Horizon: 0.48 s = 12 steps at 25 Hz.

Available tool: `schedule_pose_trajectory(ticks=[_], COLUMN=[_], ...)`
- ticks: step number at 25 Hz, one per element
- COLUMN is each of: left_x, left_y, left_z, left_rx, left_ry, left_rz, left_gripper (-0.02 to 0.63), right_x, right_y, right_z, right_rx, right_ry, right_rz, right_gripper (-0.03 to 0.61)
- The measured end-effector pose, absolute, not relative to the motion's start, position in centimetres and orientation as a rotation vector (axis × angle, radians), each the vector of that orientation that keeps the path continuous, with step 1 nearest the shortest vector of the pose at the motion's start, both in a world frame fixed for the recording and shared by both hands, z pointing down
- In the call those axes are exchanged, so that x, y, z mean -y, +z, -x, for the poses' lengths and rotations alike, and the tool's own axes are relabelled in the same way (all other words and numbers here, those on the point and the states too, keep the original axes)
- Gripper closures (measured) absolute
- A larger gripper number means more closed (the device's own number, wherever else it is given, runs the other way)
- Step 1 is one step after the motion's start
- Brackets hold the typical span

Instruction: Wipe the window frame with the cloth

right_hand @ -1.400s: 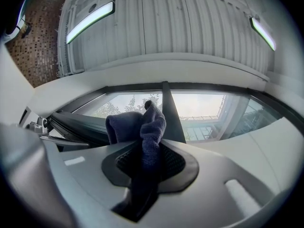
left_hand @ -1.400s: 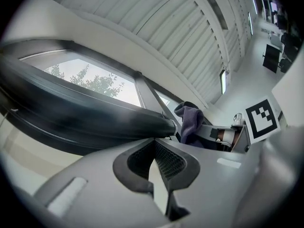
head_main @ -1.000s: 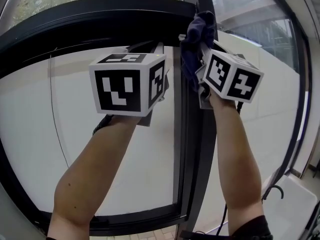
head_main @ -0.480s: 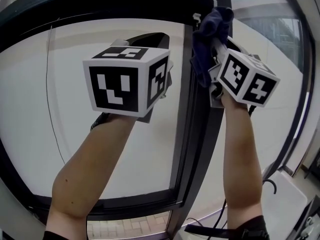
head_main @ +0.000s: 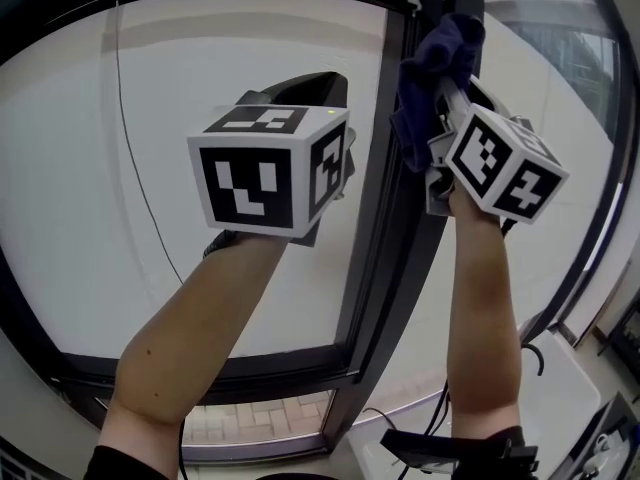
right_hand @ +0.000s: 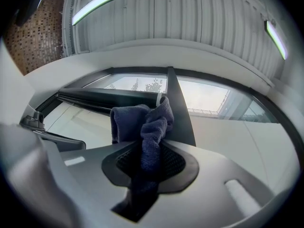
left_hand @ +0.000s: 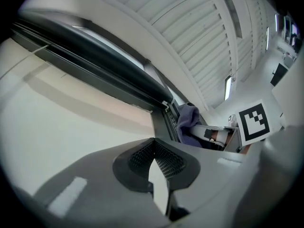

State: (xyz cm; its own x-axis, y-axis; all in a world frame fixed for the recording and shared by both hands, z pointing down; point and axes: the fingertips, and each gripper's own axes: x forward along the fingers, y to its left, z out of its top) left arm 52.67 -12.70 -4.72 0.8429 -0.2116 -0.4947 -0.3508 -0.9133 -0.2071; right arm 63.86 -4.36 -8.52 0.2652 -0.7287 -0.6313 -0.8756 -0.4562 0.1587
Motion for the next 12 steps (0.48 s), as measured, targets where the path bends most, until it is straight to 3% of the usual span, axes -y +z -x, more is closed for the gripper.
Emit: schedule_pose_trajectory(ticks=[12], left_x=[14.2], left_y=[1.1], left_z=[-52.5], left_rx=[-0.567], left_ry=[0.597], left_rz=[2.699], left_gripper=[0.62], right_x=[4.4], right_y=[-3.9], right_z=[-63.7], right_rx=[-1.523], right_ry=[0.923], right_rz=[2.335], right_gripper=[0.494])
